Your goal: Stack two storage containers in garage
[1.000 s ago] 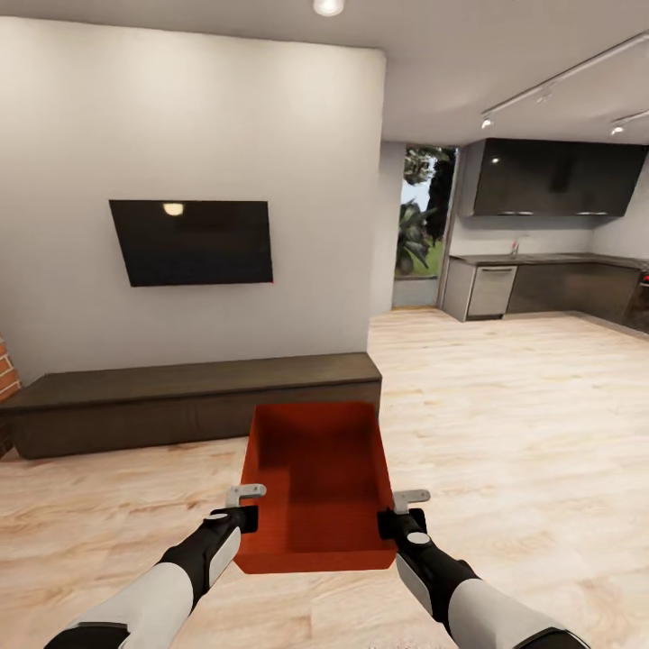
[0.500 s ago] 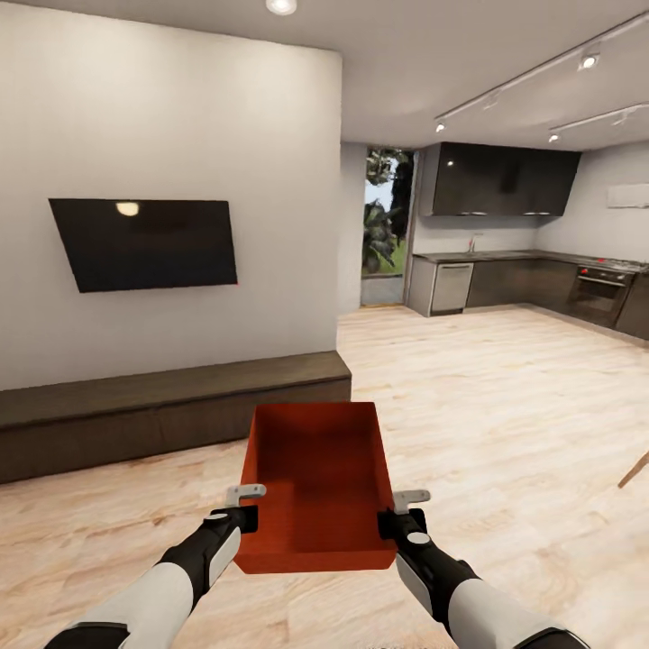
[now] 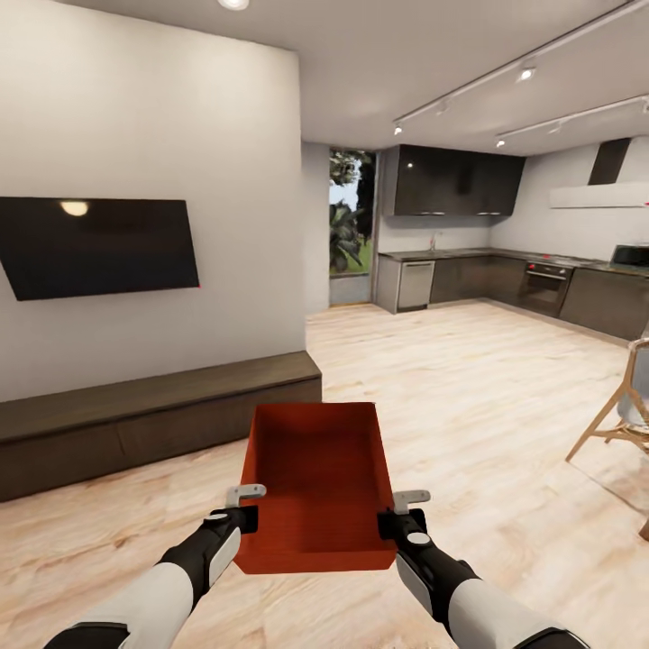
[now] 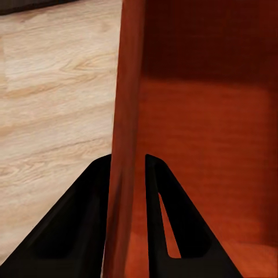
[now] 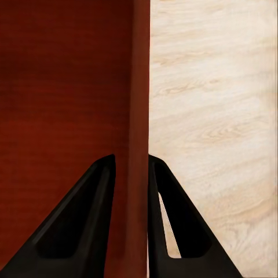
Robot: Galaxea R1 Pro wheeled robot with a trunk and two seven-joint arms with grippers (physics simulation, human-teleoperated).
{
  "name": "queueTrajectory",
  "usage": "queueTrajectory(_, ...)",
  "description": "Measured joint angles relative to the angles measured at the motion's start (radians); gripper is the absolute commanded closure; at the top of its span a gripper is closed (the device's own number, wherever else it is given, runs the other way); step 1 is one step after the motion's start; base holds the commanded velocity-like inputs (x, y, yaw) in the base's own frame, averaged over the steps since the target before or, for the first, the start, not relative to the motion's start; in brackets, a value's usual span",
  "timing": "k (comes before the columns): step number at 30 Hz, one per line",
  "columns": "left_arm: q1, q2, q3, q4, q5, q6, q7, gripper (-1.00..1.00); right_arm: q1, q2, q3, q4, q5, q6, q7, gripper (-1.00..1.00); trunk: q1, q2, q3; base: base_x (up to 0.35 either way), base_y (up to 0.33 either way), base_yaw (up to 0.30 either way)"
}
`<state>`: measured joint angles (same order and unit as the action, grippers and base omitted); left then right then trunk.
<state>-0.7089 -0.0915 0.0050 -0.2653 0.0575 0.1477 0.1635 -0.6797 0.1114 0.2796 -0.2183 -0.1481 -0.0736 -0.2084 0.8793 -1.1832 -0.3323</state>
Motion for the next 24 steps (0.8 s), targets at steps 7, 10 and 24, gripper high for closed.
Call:
queueTrajectory(7, 0.000, 0.000, 0.004, 0.000, -0.004, -0.001, -0.002, 1.00, 0.000, 0.001, -0.002, 0.000, 0.002, 0.000, 0.000, 1.00, 0.000, 0.000, 0.000, 0.000, 0.000, -0.248)
queueTrajectory(10, 0.000, 0.001, 0.004, 0.000, -0.005, -0.002, -0.004, 1.00, 0.000, 0.002, -0.003, -0.001, 0.004, -0.001, -0.002, 1.00, 0.000, 0.000, 0.000, 0.000, 0.000, -0.248)
queueTrajectory(24, 0.000, 0.008, -0.011, 0.006, 0.016, -0.008, -0.008, 1.00, 0.000, 0.005, 0.002, 0.000, 0.003, -0.001, -0.005, 1.00, 0.000, 0.000, 0.000, 0.000, 0.000, -0.248)
